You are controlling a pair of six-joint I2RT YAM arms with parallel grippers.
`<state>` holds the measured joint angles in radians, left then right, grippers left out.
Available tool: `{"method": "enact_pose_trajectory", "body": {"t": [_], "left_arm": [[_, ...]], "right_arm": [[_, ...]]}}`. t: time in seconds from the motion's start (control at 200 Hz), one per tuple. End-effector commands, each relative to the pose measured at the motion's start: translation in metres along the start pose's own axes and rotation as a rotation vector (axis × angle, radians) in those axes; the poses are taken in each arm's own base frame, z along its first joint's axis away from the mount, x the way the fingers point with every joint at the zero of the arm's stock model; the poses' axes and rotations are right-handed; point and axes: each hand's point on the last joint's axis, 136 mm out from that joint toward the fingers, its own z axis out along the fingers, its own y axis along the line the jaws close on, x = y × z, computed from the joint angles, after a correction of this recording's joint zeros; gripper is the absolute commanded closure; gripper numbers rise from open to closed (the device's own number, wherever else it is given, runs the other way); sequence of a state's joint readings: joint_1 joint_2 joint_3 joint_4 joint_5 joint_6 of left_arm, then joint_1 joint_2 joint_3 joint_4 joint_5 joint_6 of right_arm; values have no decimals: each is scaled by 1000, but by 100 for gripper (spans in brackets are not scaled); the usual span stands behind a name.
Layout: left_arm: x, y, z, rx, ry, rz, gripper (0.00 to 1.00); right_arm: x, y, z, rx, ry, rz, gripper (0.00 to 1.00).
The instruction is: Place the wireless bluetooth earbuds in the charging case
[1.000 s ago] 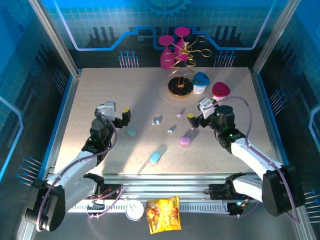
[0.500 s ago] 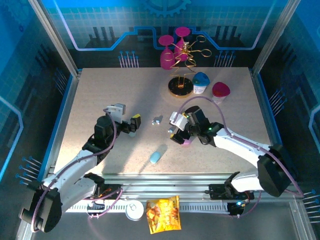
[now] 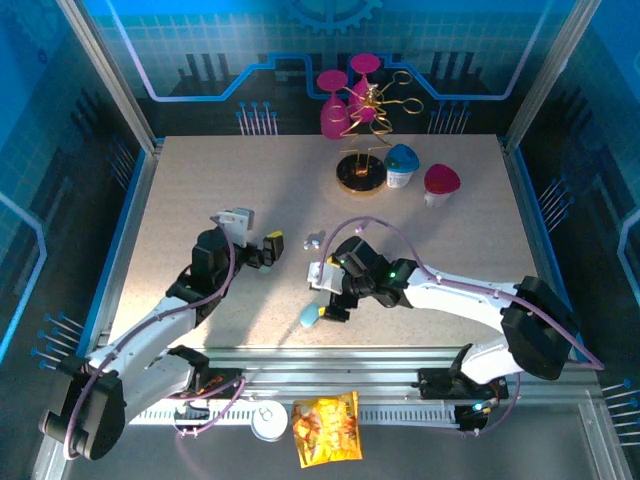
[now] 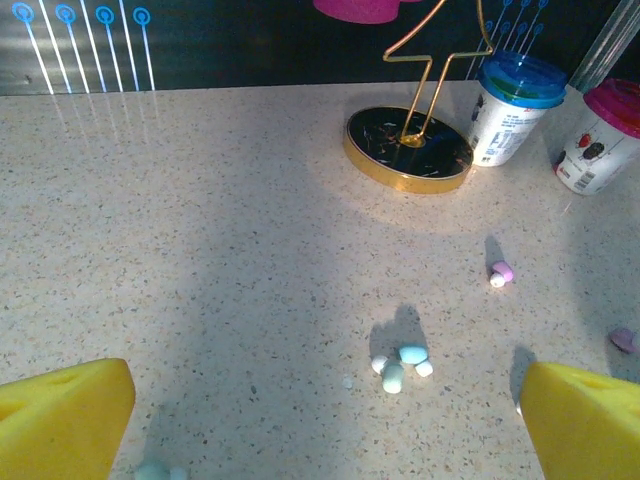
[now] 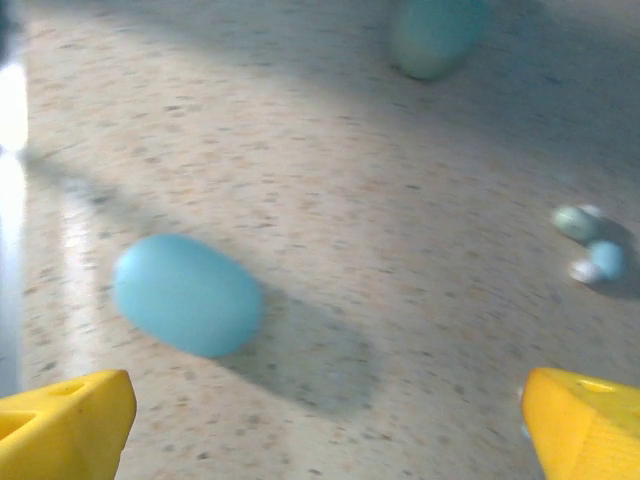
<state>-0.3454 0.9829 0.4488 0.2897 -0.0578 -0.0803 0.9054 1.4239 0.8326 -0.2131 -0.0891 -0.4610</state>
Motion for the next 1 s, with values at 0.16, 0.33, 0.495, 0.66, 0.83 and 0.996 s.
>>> {"method": "enact_pose_trajectory", "body": {"t": [0.16,0.33,0.495,0.66,0.83,0.996], "left_arm": [[-13,-7,-2,24,-4,-23,1],[-13,-7,-5,23,-3,-16,1],[-14,-5,-6,13,2,6,1],[-13,-5,-6,15,6,6,1],[-11,-5,-7,13,4,1,1],[-14,-6,-6,21,0,-2,1]], "right_arm": [[-1,36,23,-238,43,-264,1],[-2,33,43,-250,75,-294,15],[10,33,62,-282,112,-294,29],[20,40,74,-329,142,-288,29],[23,39,76,-333,158,-281,33],[18,36,75,-325,144,-264,46]]}}
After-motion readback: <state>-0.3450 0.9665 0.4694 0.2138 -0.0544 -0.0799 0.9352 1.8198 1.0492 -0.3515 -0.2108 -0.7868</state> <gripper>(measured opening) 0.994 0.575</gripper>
